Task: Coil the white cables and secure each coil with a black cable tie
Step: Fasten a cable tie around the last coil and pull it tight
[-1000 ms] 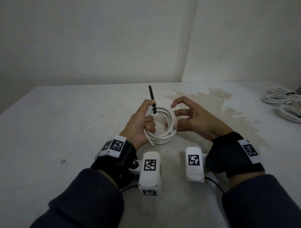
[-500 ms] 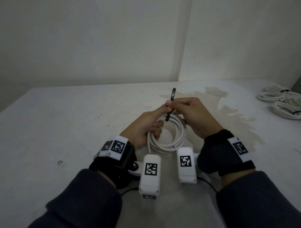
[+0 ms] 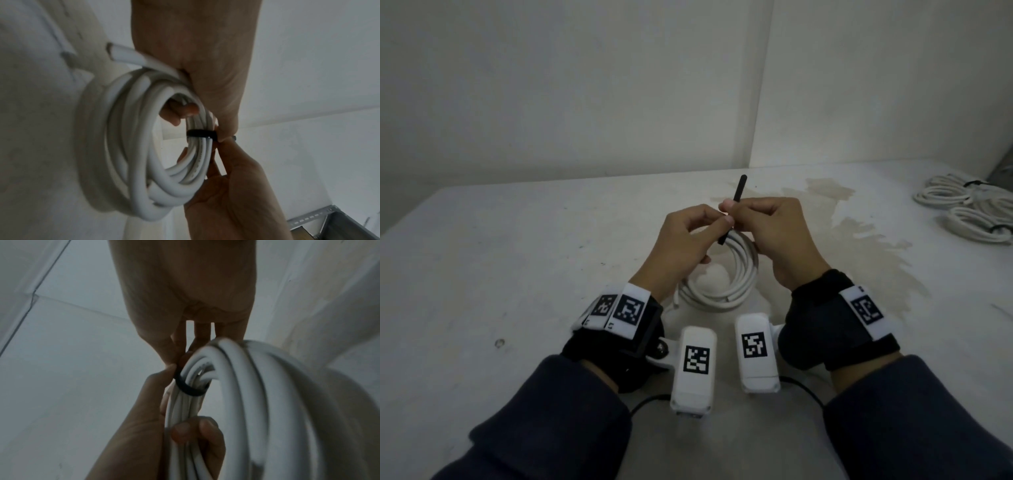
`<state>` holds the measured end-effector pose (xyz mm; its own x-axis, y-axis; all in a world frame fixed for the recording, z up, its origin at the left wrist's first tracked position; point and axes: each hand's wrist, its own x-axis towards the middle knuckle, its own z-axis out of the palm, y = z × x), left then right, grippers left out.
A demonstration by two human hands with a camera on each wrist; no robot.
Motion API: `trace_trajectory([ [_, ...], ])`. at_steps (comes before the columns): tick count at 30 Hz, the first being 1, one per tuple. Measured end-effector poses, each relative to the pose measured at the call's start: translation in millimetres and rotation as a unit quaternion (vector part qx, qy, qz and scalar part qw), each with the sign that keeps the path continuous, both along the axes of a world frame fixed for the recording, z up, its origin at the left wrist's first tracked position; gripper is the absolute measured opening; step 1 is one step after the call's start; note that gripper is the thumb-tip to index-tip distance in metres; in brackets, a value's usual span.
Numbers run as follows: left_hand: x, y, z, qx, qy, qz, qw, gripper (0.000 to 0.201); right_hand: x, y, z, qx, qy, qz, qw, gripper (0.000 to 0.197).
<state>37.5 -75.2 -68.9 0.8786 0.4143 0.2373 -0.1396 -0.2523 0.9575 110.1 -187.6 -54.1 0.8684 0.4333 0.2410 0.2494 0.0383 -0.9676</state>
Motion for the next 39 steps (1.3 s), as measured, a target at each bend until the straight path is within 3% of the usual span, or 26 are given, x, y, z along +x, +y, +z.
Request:
trace_trajectory([
  [6,0,-1,-1,0.031,-0.075,0.009,0.997,0.013,1,-3,5,0.010,0.065,0.024,0.998,0.014],
  [10,4,0,-4,0.070,-0.070,0.018,0.995,0.009,0,-3,4,0.028,0.042,0.009,0.999,0.012],
  [14,6,-5,0,0.090,-0.049,-0.001,0.995,0.018,3,-4,4,0.034,0.010,-0.044,0.998,0.011],
  [19,0,-13,6,0.059,-0.046,-0.034,0.997,0.021,3,-8,6,0.065,0.024,-0.043,0.997,0.011],
  [23,-11,-10,1,0.040,-0.012,-0.024,0.999,0.021,-2,-7,4,0.016,0.037,-0.022,0.999,0.011],
  [26,-13,-12,1,0.061,0.015,-0.027,0.998,0.023,-4,-10,4,-0.004,0.093,-0.003,0.996,0.010],
  [30,-5,-21,17,0.070,0.025,-0.022,0.997,0.024,2,-23,24,-0.018,0.124,0.016,0.992,0.018],
  [33,8,-34,30,0.021,0.024,-0.030,0.999,0.026,8,-41,43,-0.042,0.109,0.034,0.993,0.022],
  [36,23,-49,36,-0.034,0.022,-0.050,0.998,0.025,19,-63,57,-0.110,0.091,0.047,0.989,0.028],
  [39,41,-62,34,-0.092,0.012,-0.054,0.994,0.026,28,-92,64,-0.240,0.108,0.116,0.958,0.037],
])
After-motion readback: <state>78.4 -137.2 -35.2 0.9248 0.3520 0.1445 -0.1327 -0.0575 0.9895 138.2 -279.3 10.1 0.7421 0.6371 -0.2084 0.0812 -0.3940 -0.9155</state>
